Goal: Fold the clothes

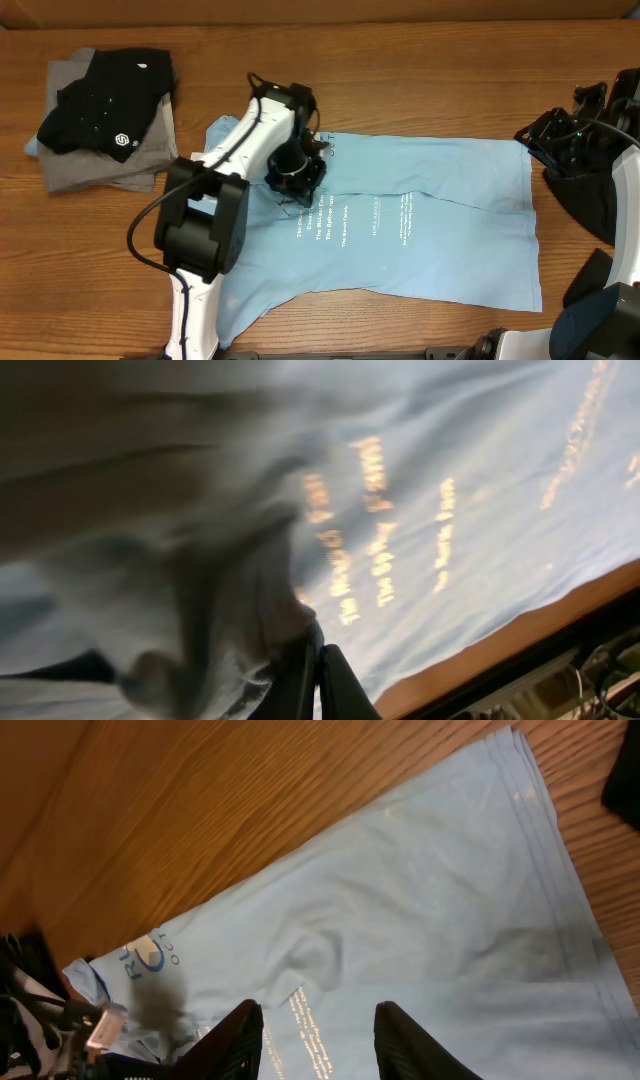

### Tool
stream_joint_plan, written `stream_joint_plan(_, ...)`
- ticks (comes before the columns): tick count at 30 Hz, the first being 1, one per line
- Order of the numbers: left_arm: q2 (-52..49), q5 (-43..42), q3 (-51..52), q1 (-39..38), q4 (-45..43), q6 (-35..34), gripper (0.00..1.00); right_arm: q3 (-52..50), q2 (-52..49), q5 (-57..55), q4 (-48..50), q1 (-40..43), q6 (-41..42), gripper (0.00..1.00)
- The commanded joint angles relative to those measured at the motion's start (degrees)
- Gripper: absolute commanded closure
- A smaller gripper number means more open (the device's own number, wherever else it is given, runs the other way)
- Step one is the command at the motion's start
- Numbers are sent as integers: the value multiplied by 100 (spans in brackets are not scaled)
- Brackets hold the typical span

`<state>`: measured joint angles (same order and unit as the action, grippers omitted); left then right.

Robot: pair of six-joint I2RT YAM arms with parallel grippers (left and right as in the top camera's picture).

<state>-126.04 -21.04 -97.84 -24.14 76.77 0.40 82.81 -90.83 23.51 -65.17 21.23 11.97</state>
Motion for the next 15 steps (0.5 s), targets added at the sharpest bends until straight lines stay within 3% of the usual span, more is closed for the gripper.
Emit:
stream_joint_plan(1, 125, -22, 24, -225, 83, -181, 96, -35, -4, -105, 20, -28, -26, 60)
stream_joint_plan(3, 125, 223, 24, -284, 125, -404, 93, -35, -4, -122, 15, -28, -26, 60)
stream_joint_plan(5, 125, 474, 24, -289, 184, -616, 79, -35, -4, -122, 15, -28, -24, 60)
stream_joint_plan(12, 221, 1298, -52, 22, 605, -944, 74, -35, -4, -142, 26, -28, -24, 60)
stream_joint_plan(14, 363, 1563, -66, 247, 654, -968, 66, -35, -4, -162, 28, -28, -24, 59)
stream_joint_plan(15, 448, 1672, -66, 376, 654, -968, 57, -35, -4, -162, 28, -28, -24, 60)
